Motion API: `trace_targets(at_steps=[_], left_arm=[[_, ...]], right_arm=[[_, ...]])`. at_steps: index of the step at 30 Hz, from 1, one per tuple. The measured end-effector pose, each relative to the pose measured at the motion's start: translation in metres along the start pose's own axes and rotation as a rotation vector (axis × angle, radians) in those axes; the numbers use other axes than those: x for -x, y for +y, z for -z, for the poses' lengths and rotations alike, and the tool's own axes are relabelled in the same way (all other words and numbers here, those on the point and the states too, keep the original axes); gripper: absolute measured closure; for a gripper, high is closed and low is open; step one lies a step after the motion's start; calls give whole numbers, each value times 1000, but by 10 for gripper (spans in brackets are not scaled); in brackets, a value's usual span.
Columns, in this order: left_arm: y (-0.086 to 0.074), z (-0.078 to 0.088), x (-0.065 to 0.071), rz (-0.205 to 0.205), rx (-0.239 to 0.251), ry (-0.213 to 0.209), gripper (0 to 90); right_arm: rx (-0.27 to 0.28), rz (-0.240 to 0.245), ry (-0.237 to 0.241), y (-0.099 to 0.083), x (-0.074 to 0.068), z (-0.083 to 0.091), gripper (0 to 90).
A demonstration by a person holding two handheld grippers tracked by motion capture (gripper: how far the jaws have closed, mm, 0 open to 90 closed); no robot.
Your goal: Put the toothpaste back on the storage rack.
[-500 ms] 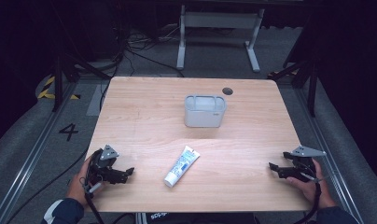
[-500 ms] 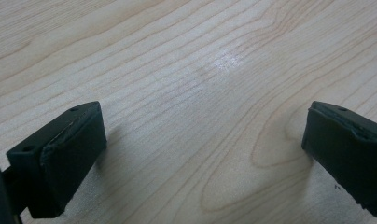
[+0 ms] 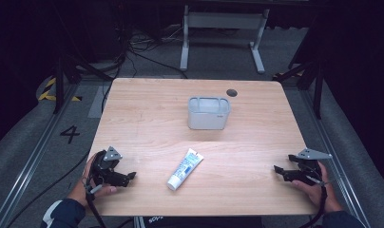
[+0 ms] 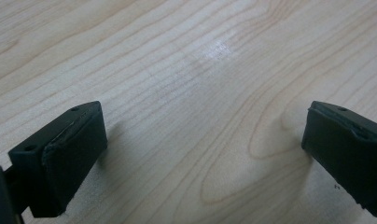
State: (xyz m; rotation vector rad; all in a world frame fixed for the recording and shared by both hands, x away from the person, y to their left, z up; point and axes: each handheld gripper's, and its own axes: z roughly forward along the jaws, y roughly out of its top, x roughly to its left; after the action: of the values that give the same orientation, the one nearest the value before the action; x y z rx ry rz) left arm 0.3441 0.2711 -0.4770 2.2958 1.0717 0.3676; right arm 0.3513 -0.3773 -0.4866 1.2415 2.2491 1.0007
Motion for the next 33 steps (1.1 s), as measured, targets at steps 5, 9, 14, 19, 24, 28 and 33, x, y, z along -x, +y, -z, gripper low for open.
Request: trace_targets(at_steps=[5,9,14,19,24,28,33], left_arm=[[7,4,2,-23,-87,-20,13],[9,9,3,-33,-65,-36,221],[13,10,8,-20,-58,-47,195],[25,12,19,-38,-83,-9,190],[31,12,29,-62,-69,-16,200],[37,14,34,-68,-70,-26,200],[43,13,42,-71,-55,-32,206]], right_arm=[[-1,-1,-1,0,0,0,172],[0,0,-1,0,0,0,172],[-1,-2,-2,0,0,0,171],[0,-2,-3,0,0,0,171],[-1,-2,-2,0,0,0,171],[-1,-1,-1,0,0,0,171],[-1,-1,-1,0,0,0,170]])
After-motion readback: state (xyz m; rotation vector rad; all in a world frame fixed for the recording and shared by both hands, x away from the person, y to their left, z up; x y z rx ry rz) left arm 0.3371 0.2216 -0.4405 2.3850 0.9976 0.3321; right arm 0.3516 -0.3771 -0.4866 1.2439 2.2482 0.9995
